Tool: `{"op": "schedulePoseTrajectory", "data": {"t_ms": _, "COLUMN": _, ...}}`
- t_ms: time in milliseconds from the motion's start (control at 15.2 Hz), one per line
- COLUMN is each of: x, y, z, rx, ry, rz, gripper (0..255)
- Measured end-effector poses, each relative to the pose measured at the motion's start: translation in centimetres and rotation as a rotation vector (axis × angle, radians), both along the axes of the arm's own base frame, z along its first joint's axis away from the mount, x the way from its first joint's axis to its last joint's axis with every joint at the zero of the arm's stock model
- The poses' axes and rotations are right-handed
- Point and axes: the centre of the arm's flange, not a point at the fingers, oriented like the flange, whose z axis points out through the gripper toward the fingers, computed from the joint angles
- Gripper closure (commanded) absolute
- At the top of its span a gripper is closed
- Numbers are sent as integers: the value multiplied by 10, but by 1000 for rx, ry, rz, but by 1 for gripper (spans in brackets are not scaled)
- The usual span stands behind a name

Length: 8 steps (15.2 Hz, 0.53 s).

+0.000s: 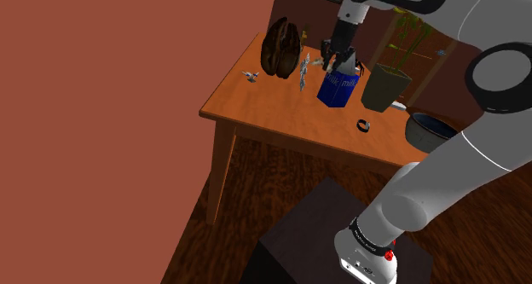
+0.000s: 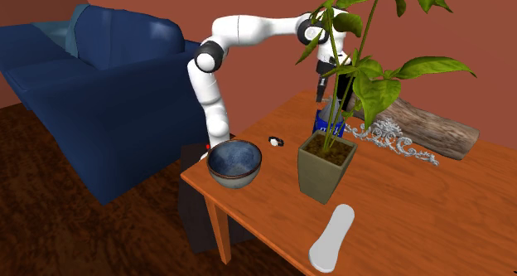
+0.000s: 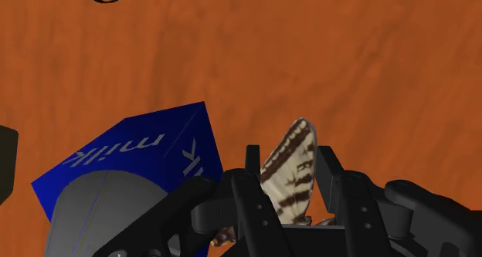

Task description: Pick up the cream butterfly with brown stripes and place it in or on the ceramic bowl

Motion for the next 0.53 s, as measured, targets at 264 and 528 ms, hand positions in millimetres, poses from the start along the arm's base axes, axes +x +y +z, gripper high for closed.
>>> {"op": "schedulePoseTrajectory", "data": {"t_ms": 264, "x": -36, "y": -14, "z": 6, "rx": 0, "ry": 0, "rz": -1, "gripper": 255}}
{"op": "schedulePoseTrajectory", "data": {"t_ms": 528, "x": -84, "y": -36, "z": 5, "rx": 0, "ry": 0, "rz": -1, "gripper": 255}}
